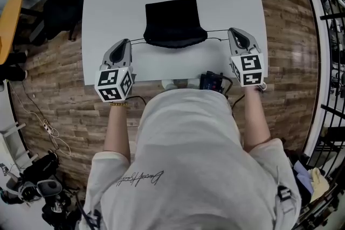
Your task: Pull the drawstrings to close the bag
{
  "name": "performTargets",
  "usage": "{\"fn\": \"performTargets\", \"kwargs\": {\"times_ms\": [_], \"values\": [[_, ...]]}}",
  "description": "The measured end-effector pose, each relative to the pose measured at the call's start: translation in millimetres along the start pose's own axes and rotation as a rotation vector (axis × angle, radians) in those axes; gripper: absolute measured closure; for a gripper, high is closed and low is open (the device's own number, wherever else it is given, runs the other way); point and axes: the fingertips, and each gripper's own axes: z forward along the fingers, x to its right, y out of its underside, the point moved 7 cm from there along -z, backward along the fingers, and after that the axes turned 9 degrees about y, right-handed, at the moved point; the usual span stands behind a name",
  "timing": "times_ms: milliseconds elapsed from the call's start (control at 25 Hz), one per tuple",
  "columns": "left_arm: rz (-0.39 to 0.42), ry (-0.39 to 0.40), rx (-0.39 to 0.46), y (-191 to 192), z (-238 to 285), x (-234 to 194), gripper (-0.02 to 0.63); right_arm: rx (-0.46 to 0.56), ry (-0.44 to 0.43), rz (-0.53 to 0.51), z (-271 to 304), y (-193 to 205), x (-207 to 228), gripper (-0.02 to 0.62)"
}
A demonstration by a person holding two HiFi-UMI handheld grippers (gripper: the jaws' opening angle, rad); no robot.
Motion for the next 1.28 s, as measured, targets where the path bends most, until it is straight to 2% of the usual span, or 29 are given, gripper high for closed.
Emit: {"fn": "performTargets", "kwargs": {"times_ms": [400,1280], "values": [[-0.025,-0.031,-0.012,5,-7,-10,0.594,-0.021,0.030,-0.007,1,6,12,0.572],[-0.001,-0.101,-0.017,10,-18,-20,0.593,-0.049,0.115,0.020,-1,12,28,0.572]]}}
